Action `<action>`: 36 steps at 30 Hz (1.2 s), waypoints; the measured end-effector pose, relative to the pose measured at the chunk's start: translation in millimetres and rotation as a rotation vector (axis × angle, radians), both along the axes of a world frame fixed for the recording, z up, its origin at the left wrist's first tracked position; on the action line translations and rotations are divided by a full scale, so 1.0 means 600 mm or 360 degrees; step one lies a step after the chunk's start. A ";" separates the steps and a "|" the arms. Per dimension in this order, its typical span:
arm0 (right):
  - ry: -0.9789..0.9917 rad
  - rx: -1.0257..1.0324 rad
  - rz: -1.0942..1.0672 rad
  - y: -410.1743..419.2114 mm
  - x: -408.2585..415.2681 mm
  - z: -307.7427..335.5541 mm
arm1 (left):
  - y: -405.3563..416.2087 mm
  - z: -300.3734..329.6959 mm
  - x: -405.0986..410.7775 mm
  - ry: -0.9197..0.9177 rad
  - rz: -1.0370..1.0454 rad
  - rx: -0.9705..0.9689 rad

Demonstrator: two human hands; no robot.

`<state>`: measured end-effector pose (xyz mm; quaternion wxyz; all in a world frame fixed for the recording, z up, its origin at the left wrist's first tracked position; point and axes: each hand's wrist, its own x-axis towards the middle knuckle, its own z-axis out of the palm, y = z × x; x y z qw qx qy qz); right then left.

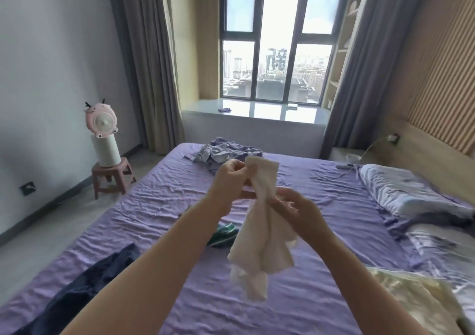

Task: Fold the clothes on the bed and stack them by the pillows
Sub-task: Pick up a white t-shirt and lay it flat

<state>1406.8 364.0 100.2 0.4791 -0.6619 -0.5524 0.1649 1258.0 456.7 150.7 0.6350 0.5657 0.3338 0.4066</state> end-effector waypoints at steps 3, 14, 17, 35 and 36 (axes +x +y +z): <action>-0.0067 0.0065 -0.0046 -0.031 0.015 0.058 | -0.041 0.050 0.053 -0.0214 -0.0083 -0.0138; -0.0222 -0.0097 -0.0322 -0.115 0.083 0.104 | -0.108 0.174 0.117 -0.0612 0.0142 -0.0372; 0.0100 -0.0036 -0.0231 -0.134 0.118 0.112 | -0.095 0.169 0.098 -0.0457 0.0295 -0.0205; 0.0278 0.0073 0.0241 -0.098 0.088 0.111 | -0.097 0.011 0.072 0.0726 -0.0444 0.0571; 0.0369 0.0027 0.0262 -0.105 0.095 0.100 | -0.100 0.008 0.074 0.0682 -0.0451 0.0530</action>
